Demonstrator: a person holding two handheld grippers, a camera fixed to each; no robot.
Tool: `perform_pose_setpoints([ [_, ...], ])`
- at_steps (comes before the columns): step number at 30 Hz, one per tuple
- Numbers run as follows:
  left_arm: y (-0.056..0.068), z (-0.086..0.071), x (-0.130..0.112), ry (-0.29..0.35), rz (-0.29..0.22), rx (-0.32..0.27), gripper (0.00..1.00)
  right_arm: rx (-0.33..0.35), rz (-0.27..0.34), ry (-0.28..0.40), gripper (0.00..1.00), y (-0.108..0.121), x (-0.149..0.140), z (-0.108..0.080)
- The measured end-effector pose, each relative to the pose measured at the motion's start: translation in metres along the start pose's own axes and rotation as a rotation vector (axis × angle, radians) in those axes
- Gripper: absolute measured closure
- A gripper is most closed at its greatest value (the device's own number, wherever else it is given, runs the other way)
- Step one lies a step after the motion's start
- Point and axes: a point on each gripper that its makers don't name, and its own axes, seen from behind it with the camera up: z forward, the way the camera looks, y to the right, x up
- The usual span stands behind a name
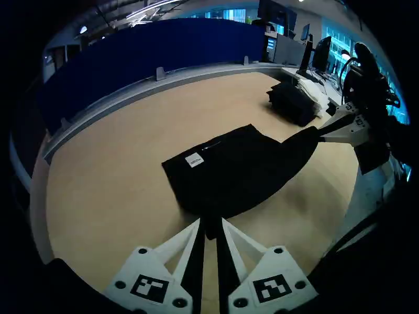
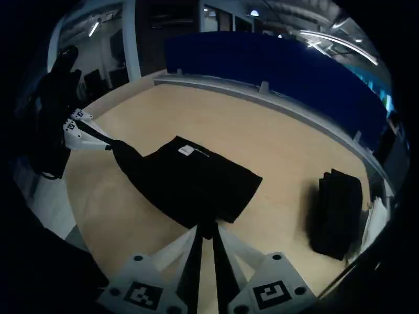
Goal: Fold towel
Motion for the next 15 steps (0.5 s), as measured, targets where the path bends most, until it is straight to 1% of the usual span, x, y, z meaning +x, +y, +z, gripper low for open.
perform_pose_setpoints([
  [3, -0.004, 0.008, 0.005, -0.013, -0.001, -0.009, 0.87, 0.005, -0.008, -0.021, 0.87, 0.006, 0.002, 0.006],
  [6, -0.012, 0.019, 0.01, -0.028, -0.003, -0.015, 0.87, 0.012, -0.004, -0.036, 0.87, 0.015, 0.006, 0.016],
  [12, -0.031, 0.044, 0.022, -0.057, -0.001, -0.019, 0.87, 0.022, 0.02, -0.048, 0.87, 0.036, 0.021, 0.042],
  [15, -0.039, 0.058, 0.025, -0.077, 0.002, -0.017, 0.87, 0.021, 0.032, -0.06, 0.87, 0.046, 0.025, 0.057],
])
